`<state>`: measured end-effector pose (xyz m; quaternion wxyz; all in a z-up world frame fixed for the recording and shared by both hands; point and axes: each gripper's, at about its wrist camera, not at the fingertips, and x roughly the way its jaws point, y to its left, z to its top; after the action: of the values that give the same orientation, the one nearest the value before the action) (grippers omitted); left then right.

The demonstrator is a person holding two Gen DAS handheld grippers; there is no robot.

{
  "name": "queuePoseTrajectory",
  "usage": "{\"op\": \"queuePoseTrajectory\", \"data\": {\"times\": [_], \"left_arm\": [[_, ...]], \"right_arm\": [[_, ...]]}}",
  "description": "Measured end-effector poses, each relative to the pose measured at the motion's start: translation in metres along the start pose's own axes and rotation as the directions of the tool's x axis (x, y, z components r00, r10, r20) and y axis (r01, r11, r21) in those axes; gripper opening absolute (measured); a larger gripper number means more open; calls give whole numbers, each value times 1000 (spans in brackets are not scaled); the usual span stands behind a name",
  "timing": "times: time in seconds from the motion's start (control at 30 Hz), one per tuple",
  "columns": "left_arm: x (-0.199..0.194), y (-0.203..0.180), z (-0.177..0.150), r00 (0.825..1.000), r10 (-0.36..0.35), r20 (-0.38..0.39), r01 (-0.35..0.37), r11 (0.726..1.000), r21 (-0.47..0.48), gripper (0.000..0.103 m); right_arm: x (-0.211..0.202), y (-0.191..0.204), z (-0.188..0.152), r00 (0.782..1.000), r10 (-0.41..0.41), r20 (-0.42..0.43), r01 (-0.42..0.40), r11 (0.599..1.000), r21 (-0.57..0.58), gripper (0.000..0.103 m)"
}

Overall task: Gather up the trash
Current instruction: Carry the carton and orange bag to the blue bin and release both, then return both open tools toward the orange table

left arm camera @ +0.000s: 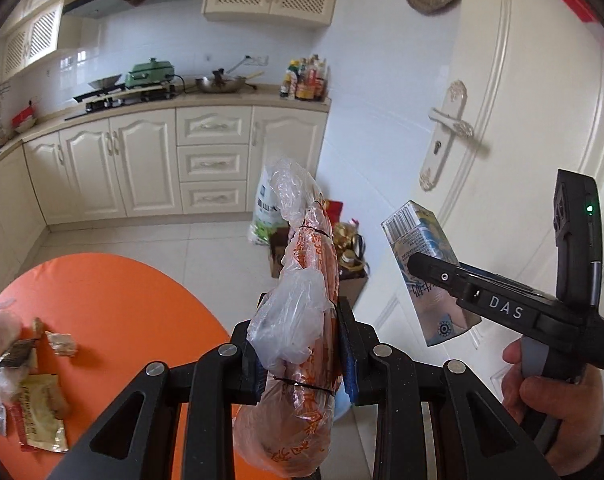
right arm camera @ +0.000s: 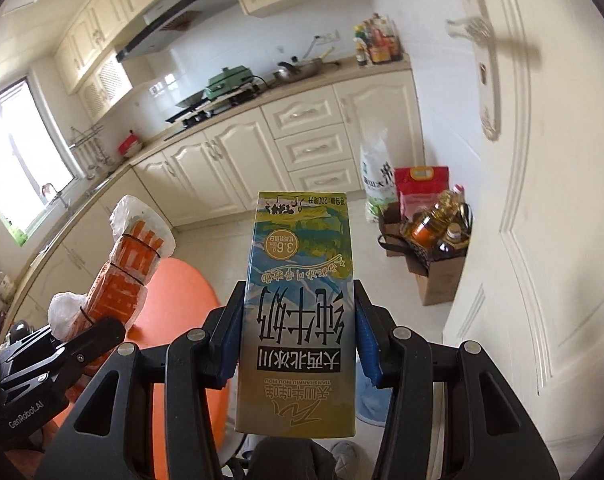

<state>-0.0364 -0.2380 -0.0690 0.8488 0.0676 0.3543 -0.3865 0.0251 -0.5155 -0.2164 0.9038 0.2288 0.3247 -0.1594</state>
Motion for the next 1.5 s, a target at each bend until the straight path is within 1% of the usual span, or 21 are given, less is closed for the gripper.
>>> {"op": "queuePoseTrajectory", "data": {"times": [0.1, 0.2, 0.3, 0.43, 0.53, 0.67, 0.73, 0.83, 0.87, 0.9, 0.93, 0.97, 1.0, 1.03, 1.1, 1.13, 1.2, 1.3, 1.33, 1.4, 1.5], "left_arm": [[44, -8, -2, 996, -30, -85, 29, 1000, -12, 25], [96, 3, 1, 983, -52, -178, 44, 998, -51, 25], [145, 0, 5, 965, -51, -256, 36, 997, -65, 25], [218, 9, 11, 929, -58, -366, 25, 995, -96, 25], [264, 13, 7, 895, -68, -442, 18, 993, -115, 25], [321, 11, 7, 855, -71, -513, 8, 992, -123, 25], [357, 1, 23, 836, -81, -543, 11, 991, -131, 26], [387, 0, 26, 823, -81, -562, 1, 990, -141, 29], [393, 0, 26, 821, -77, -566, -7, 990, -144, 33], [395, 2, 24, 821, -67, -567, -15, 990, -139, 46], [401, 3, 28, 822, -52, -568, -28, 991, -132, 54], [402, 4, 23, 825, -38, -563, -40, 991, -126, 65], [402, 5, 23, 831, -26, -555, -49, 992, -120, 67], [404, 5, 25, 833, -19, -553, -53, 992, -114, 67], [400, 1, 21, 836, -5, -549, -62, 993, -103, 73], [398, 0, 23, 842, 14, -540, -74, 993, -90, 74], [372, -7, 20, 853, 40, -521, -88, 994, -69, 80], [340, -16, 23, 881, 59, -469, -97, 994, -58, 85], [327, -18, 24, 893, 60, -446, -96, 994, -59, 87], [297, -21, 25, 916, 65, -396, -97, 993, -60, 94], [247, -25, 27, 944, 72, -323, -91, 995, -43, 97]], "right_arm": [[29, -40, -12, 997, -43, -66, 47, 998, 52, 49], [60, -76, -28, 988, -69, -135, 83, 992, 99, 49], [89, -103, -41, 979, -84, -185, 110, 985, 130, 49], [130, -133, -59, 963, -86, -257, 132, 976, 170, 49], [156, -152, -70, 952, -79, -296, 140, 972, 191, 49], [190, -170, -79, 936, -66, -346, 144, 968, 205, 49], [204, -175, -84, 926, -61, -373, 148, 967, 208, 49], [220, -183, -91, 922, -56, -384, 152, 963, 224, 52], [224, -187, -92, 920, -61, -388, 159, 961, 225, 52], [230, -189, -93, 918, -62, -392, 163, 959, 230, 52], [235, -192, -95, 915, -56, -399, 161, 959, 234, 55], [238, -194, -98, 911, -54, -410, 163, 958, 235, 61], [241, -195, -99, 904, -71, -422, 181, 957, 227, 75], [242, -196, -99, 903, -86, -420, 194, 956, 221, 79], [240, -198, -99, 906, -84, -414, 194, 954, 230, 82], [239, -198, -98, 907, -87, -412, 198, 952, 234, 86], [232, -196, -98, 909, -101, -405, 210, 950, 233, 90], [216, -188, -97, 912, -110, -395, 214, 949, 231, 98], [209, -184, -96, 915, -109, -389, 212, 950, 231, 99], [193, -173, -93, 922, -120, -367, 215, 949, 231, 100], [167, -158, -84, 940, -116, -322, 200, 950, 241, 103]]}}
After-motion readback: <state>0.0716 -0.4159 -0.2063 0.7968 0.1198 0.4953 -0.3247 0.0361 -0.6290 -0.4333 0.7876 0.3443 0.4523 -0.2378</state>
